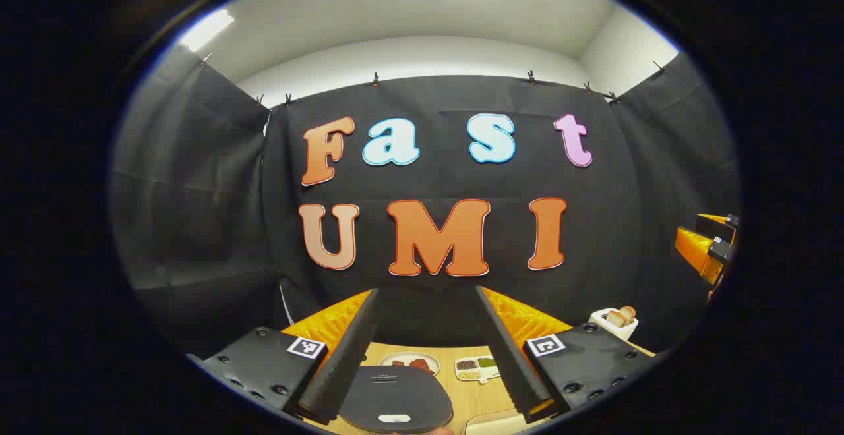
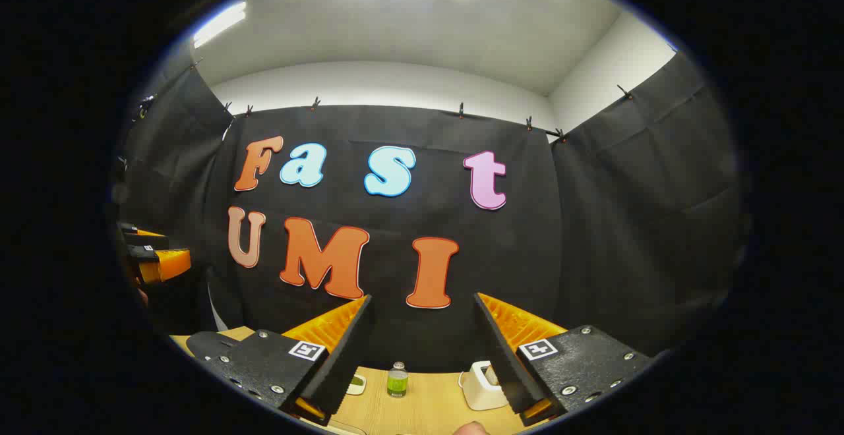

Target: Close the left gripper, press the button to open the rice cooker; take a wooden spoon from the chopstick holder with the right hand, scoop a spoonful of rice and pour it into the rice cooker, then put the wooden spoon back into the chopstick holder.

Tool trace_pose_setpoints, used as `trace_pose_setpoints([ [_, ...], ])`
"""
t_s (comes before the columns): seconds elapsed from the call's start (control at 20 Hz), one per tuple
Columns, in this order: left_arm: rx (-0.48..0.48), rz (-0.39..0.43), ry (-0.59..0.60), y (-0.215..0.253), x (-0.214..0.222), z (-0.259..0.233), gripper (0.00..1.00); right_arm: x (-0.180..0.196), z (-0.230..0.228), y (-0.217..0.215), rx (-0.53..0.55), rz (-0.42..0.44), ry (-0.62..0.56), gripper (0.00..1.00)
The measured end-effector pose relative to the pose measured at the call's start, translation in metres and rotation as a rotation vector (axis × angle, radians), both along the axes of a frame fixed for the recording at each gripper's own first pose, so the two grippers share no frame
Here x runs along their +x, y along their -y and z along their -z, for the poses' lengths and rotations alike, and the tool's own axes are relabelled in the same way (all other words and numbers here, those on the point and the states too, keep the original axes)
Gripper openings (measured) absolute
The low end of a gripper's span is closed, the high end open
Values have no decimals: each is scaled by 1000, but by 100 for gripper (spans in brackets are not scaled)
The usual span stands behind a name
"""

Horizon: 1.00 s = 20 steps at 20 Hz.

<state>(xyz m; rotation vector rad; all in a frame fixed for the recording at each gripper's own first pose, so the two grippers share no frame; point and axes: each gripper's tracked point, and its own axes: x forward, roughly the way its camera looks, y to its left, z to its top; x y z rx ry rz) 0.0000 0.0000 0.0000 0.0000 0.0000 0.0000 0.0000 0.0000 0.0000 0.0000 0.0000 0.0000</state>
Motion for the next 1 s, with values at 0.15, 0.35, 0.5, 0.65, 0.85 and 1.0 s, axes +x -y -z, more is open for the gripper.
trace_pose_setpoints([
  [0.15,33,7,8,0,-4,-3,99,-4,9,-9,17,-24,-32,92],
  [0.35,62,1,11,-6,-7,-3,99,-10,15,-16,43,-44,-60,91],
  [0.5,55,1,-9,-7,-11,1,99,-14,15,-18,16,-52,-62,91],
  [0.65,63,-14,-20,-14,-16,4,98,-17,14,-20,-20,-64,-63,91],
  [0.85,114,-3,-18,-12,-20,8,97,-28,27,-29,-11,-84,-109,91],
  [1.0,123,-17,-9,-14,-18,11,93,-26,18,-22,-35,-46,-57,91],
])
